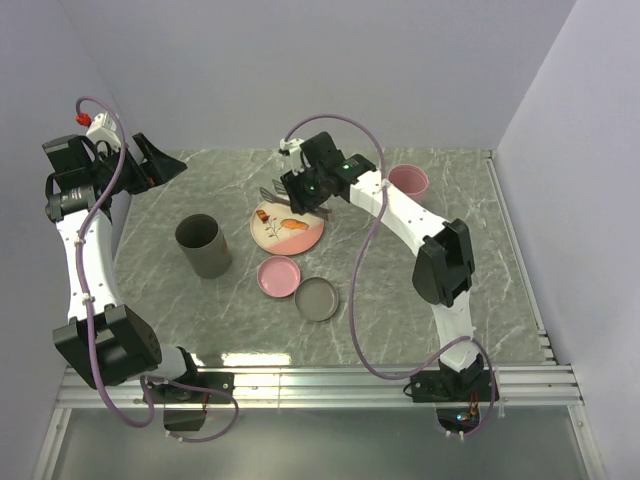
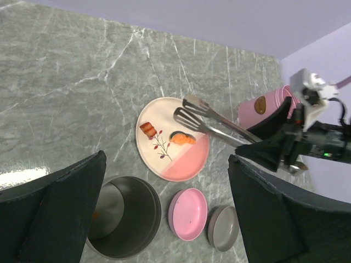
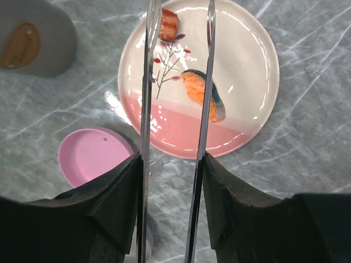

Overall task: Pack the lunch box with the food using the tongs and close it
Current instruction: Pick up the fake food from the plate.

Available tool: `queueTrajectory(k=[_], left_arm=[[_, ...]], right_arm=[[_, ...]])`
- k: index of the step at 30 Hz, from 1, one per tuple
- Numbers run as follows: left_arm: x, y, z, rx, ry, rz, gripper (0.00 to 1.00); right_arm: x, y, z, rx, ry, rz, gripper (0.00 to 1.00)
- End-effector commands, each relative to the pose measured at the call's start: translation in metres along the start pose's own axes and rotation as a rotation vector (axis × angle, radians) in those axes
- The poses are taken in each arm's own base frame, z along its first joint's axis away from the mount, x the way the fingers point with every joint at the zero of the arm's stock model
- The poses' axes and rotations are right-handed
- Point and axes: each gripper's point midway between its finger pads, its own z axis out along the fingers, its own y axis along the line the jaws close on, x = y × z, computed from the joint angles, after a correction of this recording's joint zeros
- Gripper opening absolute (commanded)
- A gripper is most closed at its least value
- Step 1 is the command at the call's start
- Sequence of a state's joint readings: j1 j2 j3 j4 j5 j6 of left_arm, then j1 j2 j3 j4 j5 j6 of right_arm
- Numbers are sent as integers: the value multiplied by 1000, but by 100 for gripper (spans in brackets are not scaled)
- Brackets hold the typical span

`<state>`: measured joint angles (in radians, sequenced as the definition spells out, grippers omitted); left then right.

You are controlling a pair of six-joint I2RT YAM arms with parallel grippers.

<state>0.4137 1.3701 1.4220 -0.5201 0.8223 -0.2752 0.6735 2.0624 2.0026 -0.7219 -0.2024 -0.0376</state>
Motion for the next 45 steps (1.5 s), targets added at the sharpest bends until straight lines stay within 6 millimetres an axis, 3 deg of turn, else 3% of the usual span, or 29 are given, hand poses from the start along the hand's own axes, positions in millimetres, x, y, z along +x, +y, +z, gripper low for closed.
queueTrajectory(k=[1, 7, 14, 27, 35, 45], left_arm=[[-10, -6, -3, 21, -28, 37, 99], [-9, -3, -1, 16, -24, 31, 99], [-3, 1, 2, 13, -16, 24, 99], [-2, 4, 3, 8, -15, 23, 100], [-2, 4, 3, 6, -14, 22, 99], [-1, 5, 4, 8, -14, 16, 99]], right_arm=[[-6, -5, 18, 21, -29, 0, 53], [7, -5, 40, 5, 16, 18, 53], [14, -2, 52, -15, 39, 30, 53], [-2, 8, 35, -32, -10, 22, 53], [-3, 31, 38, -57, -7, 19, 53], [-8, 36, 35, -64, -20, 7, 53]])
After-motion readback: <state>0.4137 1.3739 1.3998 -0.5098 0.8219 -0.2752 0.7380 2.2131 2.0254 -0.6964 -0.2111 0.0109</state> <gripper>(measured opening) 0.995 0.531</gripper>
